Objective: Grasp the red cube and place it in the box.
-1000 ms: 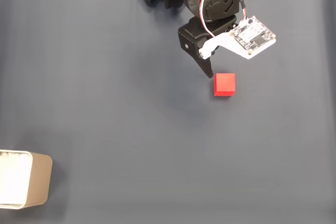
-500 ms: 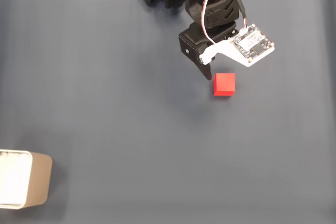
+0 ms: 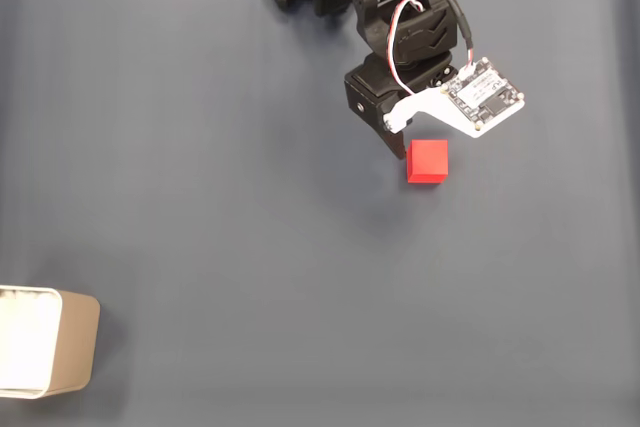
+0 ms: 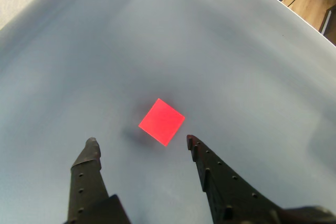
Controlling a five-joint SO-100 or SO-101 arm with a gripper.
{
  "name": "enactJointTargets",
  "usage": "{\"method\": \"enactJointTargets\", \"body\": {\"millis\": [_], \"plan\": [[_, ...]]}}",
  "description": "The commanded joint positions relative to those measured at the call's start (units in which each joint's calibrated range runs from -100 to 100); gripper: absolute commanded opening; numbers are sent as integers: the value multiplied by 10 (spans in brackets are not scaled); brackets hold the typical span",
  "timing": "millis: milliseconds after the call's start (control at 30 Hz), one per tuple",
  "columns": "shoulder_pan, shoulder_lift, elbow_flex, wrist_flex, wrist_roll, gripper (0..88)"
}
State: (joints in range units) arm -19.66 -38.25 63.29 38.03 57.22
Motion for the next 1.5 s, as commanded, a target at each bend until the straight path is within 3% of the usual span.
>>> {"method": "enactJointTargets", "body": {"millis": [0,1467], "plan": [[-10,6,-3,-20,-10,389],[-23,98,-12,-92,-17,397]]}}
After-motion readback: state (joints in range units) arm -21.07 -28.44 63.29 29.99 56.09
